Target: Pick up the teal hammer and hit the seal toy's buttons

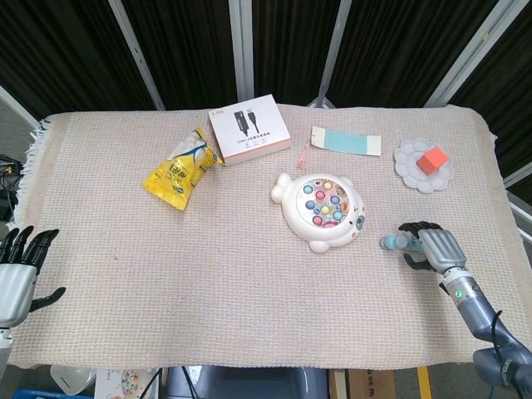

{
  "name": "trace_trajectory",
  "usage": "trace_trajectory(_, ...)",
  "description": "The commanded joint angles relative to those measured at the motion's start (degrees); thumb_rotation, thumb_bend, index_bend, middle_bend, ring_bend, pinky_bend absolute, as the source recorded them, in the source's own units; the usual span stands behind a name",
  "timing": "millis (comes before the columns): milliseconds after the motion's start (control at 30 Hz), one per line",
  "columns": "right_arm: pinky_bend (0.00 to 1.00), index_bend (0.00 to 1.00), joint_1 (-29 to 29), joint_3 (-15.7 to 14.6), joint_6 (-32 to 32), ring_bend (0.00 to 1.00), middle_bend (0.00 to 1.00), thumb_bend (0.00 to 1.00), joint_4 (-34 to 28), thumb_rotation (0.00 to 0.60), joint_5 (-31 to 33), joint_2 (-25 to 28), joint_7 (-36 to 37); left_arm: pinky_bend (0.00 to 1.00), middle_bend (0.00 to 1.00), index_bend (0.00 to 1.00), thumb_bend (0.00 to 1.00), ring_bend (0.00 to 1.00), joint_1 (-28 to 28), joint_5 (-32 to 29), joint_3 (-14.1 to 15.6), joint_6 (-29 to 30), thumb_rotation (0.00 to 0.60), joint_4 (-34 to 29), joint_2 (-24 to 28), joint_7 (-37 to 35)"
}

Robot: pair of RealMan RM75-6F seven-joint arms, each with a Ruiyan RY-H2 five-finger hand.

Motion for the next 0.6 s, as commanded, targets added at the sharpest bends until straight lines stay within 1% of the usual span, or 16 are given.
trace_trajectory(33,0.21,0.29,0.2,-0.2,-0.1,0.22,0.29,0.44,0.7,0.6,0.0,-0.7,0.1,0.02,0.13,0.11,0.09,0.02,-0.1,-0.2,0.0,-0.2,0.6,0.1,0.0,0.0)
trace_trajectory(167,0.21,0.29,0.5,-0.6,-0.2,0.23,0.3,0.45,1.5,0.6,-0.2,-1.8,-0.2,0.02,0.13,0.11,0.09,0.02,-0.3,-0.4,-0.1,-0.6,0.6,0.3,-0.1,-0.3)
trace_trajectory(333,0.24,0.32,0.7,-0.6,0.3,0.25,0.33,0.47,2.2,0.6,-0.2,-2.7,-0.2,0.02,0.13,0.11,0.09,0.02,-0.4,-0.6,0.0,-1.0,0.6,0.4,-0.2,-0.4)
trace_trajectory(600,0.25,0.33,1.2,-0.7,0.3,0.26,0.34,0.53,2.7,0.6,-0.1,-3.1,-0.1,0.02,0.13,0.11,0.09,0.02,-0.5,-1.0,0.0,-1.2,0.6,0.5,-0.2,-0.3)
